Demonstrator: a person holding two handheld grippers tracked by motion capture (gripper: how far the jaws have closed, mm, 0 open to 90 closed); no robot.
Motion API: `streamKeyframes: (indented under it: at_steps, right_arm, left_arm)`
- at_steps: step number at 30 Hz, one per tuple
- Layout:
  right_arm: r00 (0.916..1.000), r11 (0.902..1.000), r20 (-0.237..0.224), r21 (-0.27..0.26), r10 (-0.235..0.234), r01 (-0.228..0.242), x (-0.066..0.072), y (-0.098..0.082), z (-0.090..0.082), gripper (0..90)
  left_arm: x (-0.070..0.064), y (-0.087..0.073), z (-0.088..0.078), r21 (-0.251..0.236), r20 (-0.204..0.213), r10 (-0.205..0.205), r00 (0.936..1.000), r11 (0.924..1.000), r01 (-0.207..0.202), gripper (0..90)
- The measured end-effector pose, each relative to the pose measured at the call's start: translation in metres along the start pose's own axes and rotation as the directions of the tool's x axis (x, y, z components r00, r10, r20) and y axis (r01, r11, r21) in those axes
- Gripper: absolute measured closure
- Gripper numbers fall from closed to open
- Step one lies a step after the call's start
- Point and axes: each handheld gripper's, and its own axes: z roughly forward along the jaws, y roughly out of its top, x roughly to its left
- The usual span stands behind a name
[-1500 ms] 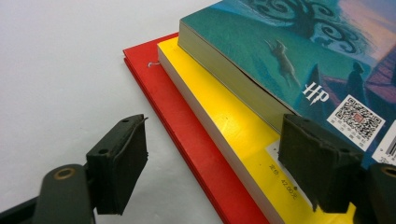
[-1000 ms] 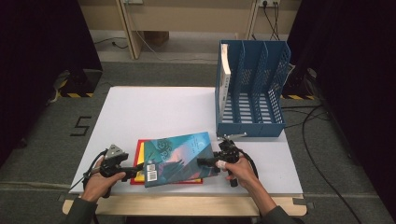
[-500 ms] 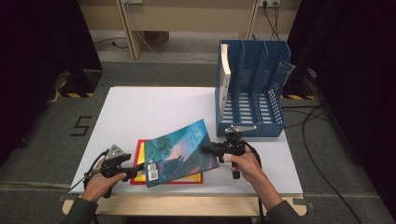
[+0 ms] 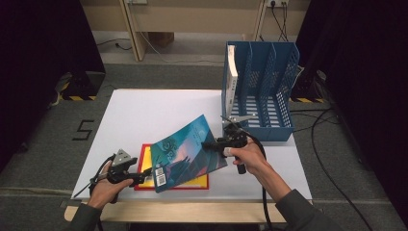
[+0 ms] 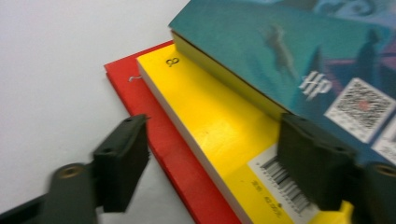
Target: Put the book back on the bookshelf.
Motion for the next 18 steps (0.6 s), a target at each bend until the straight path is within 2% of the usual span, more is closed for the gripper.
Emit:
streamKeyframes:
  at_steps: [4, 9, 11, 13, 18]
  right_arm:
    - [0.9974, 0.9973, 0.014, 0.019, -0.071, 0.07, 0.01, 0.015, -0.004, 70.9]
    - [0.994, 0.9937, 0.032, 0.044, -0.104, 0.103, 0.018, 0.032, -0.009, 72.0]
    - [0.9919, 0.992, 0.049, 0.054, -0.117, 0.114, 0.022, 0.038, -0.013, 72.2]
    - [0.9899, 0.9903, 0.063, 0.065, -0.127, 0.123, 0.025, 0.044, -0.017, 72.5]
    - [0.9776, 0.9803, 0.104, 0.094, -0.183, 0.174, 0.036, 0.059, -0.031, 73.3]
  left_arm:
    - [0.001, 0.0, 0.0, -0.007, -0.004, -0.014, 0.9999, 0.9999, 0.014, 15.6]
    - [0.009, 0.0, -0.004, -0.023, -0.033, -0.034, 0.9989, 0.9992, 0.033, 15.5]
    - [0.014, -0.002, -0.004, -0.019, -0.066, -0.052, 0.9964, 0.9985, 0.051, 15.5]
    - [0.019, -0.003, -0.005, -0.024, -0.074, -0.077, 0.9943, 0.9969, 0.075, 15.2]
    - [0.029, -0.004, -0.008, -0.033, -0.135, -0.103, 0.9855, 0.9945, 0.099, 15.3]
